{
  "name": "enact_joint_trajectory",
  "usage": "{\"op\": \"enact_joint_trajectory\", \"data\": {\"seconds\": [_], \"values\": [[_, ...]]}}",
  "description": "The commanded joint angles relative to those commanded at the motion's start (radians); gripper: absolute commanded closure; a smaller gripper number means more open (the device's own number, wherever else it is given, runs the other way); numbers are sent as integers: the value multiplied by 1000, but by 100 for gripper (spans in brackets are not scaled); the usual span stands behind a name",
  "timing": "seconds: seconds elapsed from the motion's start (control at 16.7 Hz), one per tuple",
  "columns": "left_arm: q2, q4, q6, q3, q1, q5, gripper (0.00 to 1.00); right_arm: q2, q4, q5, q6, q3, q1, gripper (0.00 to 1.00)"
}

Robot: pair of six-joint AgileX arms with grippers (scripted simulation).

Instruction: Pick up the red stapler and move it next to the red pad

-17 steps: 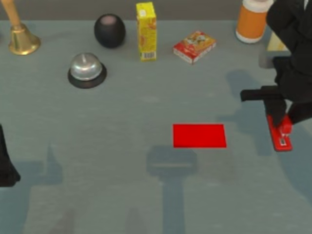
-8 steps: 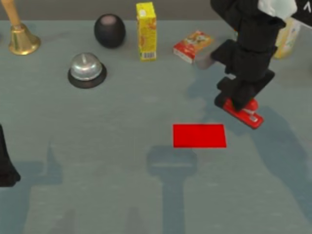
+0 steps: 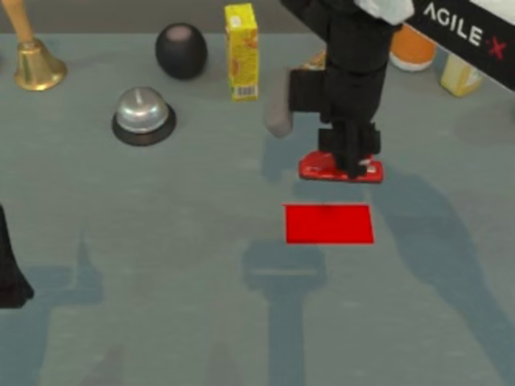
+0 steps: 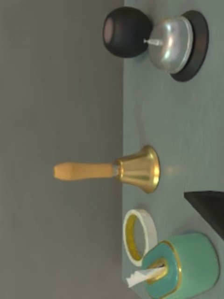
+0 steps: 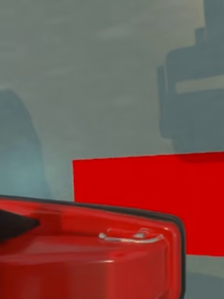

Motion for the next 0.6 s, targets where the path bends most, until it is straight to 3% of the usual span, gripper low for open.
{"op": "enact_joint_trajectory", "data": {"seconds": [0.6], "values": [[0,0,0,0,0,0,0,7,33,1,-44,-9,5,100]]}}
